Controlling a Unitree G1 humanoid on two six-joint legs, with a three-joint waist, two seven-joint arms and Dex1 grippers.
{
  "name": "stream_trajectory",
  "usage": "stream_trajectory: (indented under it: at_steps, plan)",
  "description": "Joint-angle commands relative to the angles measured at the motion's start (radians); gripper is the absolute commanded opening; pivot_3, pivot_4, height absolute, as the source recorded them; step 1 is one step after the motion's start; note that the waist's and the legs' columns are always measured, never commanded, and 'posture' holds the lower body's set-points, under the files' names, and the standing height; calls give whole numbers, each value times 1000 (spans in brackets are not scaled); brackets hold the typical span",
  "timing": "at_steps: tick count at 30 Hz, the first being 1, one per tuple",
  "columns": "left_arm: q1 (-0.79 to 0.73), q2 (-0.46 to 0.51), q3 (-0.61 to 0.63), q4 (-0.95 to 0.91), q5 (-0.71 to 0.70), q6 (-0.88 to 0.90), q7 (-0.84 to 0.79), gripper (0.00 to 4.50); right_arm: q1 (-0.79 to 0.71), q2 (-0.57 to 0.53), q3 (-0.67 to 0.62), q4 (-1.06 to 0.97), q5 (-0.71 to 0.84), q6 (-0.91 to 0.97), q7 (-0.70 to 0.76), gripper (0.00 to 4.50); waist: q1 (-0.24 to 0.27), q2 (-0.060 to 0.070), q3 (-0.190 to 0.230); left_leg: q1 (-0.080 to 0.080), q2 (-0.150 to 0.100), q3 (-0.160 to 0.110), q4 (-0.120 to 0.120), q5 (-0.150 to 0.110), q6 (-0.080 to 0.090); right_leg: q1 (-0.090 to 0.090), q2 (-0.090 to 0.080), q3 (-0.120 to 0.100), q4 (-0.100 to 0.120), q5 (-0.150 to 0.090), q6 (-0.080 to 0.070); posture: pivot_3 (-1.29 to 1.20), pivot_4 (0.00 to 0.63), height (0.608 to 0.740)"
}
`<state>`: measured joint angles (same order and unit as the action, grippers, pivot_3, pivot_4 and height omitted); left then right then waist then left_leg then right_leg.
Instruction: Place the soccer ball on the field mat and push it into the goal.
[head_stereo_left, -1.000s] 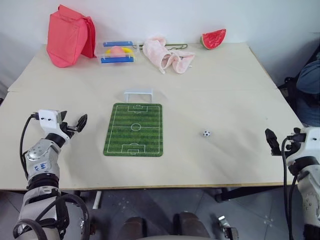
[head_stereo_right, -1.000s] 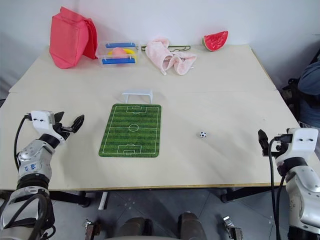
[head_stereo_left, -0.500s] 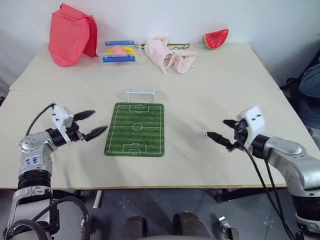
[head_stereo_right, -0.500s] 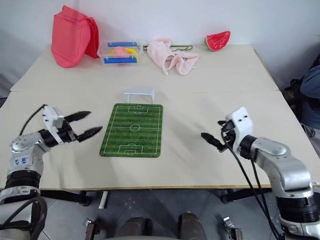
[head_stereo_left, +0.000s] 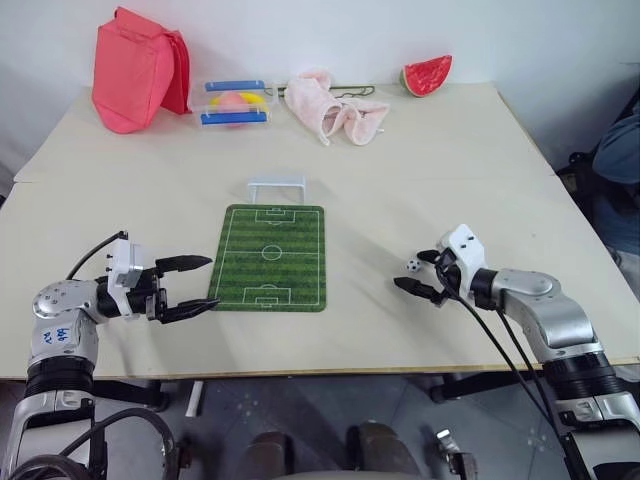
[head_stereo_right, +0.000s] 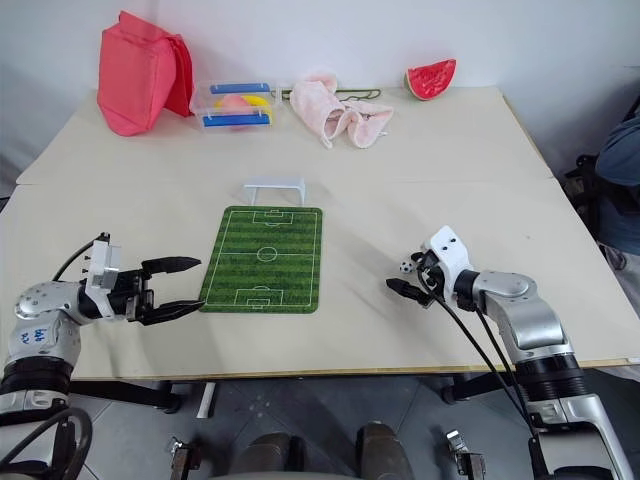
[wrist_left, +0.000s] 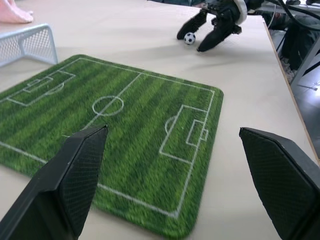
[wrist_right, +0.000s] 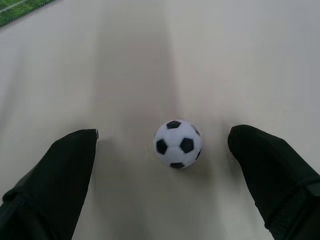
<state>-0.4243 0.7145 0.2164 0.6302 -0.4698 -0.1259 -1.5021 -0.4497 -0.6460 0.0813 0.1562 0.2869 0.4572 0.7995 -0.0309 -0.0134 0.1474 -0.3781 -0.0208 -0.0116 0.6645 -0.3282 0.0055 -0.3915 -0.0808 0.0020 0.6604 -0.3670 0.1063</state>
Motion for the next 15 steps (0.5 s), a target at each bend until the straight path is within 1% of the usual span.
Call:
stream_trajectory:
  at_steps: [1, 4, 5, 8, 10, 11, 13, 15]
  plan:
    - [23, 28, 10, -43, -58, -20, -112, 4500, -2, 11, 21, 13, -35, -31, 26, 3673, 0, 0, 0, 0, 0, 0, 0, 0, 0, 0, 0, 0, 0, 0, 0, 0, 150, 740]
    - [28, 29, 27, -16, -59, -49, -112, 4500, 3, 19, 19, 12, -49, -41, 33, 2863, 0, 0, 0, 0, 0, 0, 0, 0, 0, 0, 0, 0, 0, 0, 0, 0, 150, 740]
    - [31, 29, 29, -14, -62, -53, -111, 4500, 6, 18, 18, 10, -52, -44, 37, 2463, 0, 0, 0, 0, 0, 0, 0, 0, 0, 0, 0, 0, 0, 0, 0, 0, 150, 740]
    - [36, 32, 43, 12, -87, -54, -112, 4500, 8, 13, 13, -5, -61, -50, 43, 1645, 0, 0, 0, 0, 0, 0, 1, 0, 0, 0, 0, 0, 0, 0, 0, 0, 150, 740]
    - [32, 37, 46, 48, -84, -68, -112, 4500, -3, 13, 10, -27, -58, -40, 47, 984, 0, 0, 0, 0, 0, 0, 1, 0, 0, 0, 0, 0, 0, 0, 0, 0, 150, 740]
    - [31, 39, 47, 63, -78, -77, -112, 4500, -9, 13, 8, -45, -53, -30, 51, 849, 1, 0, 0, 0, 0, 0, 1, 0, 0, 0, 0, 0, 0, 0, 0, 0, 150, 740]
    - [31, 43, 45, 88, -78, -94, -112, 4500, -25, 17, 6, -92, -42, -3, 56, 854, 1, 0, 0, 0, 0, 0, 1, 0, 0, 0, 0, 0, 0, 0, 0, 0, 150, 740]
    - [28, 52, 36, 120, -81, -111, -112, 4500, -65, 45, 21, -156, -21, 54, 54, 854, -1, 1, 1, 0, 0, 0, 1, 0, 0, 0, 0, 0, 0, 0, 0, 0, 150, 740]
